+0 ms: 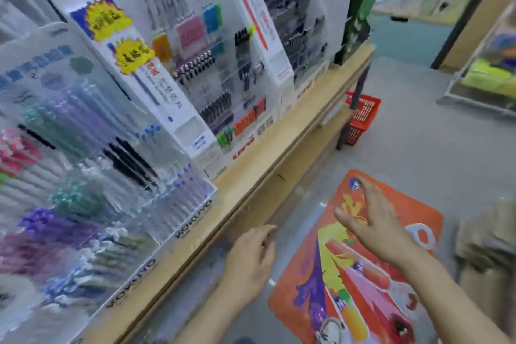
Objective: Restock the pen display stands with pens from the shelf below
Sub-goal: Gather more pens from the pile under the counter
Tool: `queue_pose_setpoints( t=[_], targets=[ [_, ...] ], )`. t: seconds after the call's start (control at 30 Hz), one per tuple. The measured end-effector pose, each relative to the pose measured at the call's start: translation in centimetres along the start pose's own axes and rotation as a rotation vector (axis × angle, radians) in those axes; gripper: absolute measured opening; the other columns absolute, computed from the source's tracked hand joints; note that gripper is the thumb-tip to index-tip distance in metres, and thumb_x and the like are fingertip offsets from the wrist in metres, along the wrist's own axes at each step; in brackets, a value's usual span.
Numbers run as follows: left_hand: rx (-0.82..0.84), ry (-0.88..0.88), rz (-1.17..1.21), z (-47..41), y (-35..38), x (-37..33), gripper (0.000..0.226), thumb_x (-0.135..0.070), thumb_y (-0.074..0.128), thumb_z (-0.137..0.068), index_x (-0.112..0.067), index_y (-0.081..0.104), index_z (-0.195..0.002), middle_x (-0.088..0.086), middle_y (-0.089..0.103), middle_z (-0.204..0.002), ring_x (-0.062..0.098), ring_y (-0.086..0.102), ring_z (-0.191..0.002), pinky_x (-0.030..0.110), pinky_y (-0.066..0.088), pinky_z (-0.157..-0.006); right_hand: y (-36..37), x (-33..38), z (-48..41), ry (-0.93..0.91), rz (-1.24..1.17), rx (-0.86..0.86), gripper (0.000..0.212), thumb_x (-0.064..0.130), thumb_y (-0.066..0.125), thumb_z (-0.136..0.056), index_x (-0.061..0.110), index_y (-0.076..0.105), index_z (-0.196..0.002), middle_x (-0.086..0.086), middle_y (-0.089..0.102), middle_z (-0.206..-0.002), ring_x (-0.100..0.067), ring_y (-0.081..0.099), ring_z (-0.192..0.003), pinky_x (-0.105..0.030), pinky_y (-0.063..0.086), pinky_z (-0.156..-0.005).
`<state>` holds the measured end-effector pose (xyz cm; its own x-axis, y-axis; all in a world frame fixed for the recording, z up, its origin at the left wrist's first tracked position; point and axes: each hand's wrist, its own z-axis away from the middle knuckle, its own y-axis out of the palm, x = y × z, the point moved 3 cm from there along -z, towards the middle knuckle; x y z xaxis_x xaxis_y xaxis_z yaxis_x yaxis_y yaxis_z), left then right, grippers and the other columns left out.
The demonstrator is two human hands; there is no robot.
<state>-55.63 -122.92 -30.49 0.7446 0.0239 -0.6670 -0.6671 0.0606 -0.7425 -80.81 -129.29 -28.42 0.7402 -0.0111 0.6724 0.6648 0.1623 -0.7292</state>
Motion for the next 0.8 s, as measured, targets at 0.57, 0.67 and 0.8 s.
queue_pose_setpoints(
  t=[0.57,0.67,0.8],
  targets=[
    [0.168,-0.479,-0.277,-22.1,21.3,16.4,0.046,-0.032,0.043,-0.099,-0.012,0.042,-0.141,0.013,0.044,-0.144,0.030,0.040,-0.133,0.037,0.033,-0.109,15.9,-15.3,-24.8,0.006,-0.064,0.254,0.069,0.044,0.055,-0.095,0.019,0.024,-0.151,-0.003,0.024,-0.155,-0.020,0.023,-0.144,-0.033,0.024,-0.112],
    [-0.019,-0.431,-0.406,-26.2,25.6,22.7,0.051,-0.034,0.044,-0.088,0.003,0.064,-0.117,0.027,0.060,-0.122,0.045,0.059,-0.111,0.056,0.051,-0.089,22.1,-18.8,-30.8,-0.092,-0.036,0.299,0.075,0.049,0.058,-0.092,0.023,0.020,-0.152,-0.005,0.021,-0.157,-0.023,0.028,-0.142,-0.036,0.031,-0.109],
    [-0.210,-0.426,-0.577,-31.6,28.1,30.6,0.070,-0.049,0.038,-0.079,-0.002,0.062,-0.124,0.028,0.056,-0.129,0.040,0.047,-0.124,0.044,0.019,-0.109,30.1,-21.8,-37.8,-0.255,0.102,0.313,0.092,0.057,0.061,-0.085,0.018,0.015,-0.153,-0.015,0.014,-0.158,-0.032,0.030,-0.141,-0.036,0.031,-0.110]
  ],
)
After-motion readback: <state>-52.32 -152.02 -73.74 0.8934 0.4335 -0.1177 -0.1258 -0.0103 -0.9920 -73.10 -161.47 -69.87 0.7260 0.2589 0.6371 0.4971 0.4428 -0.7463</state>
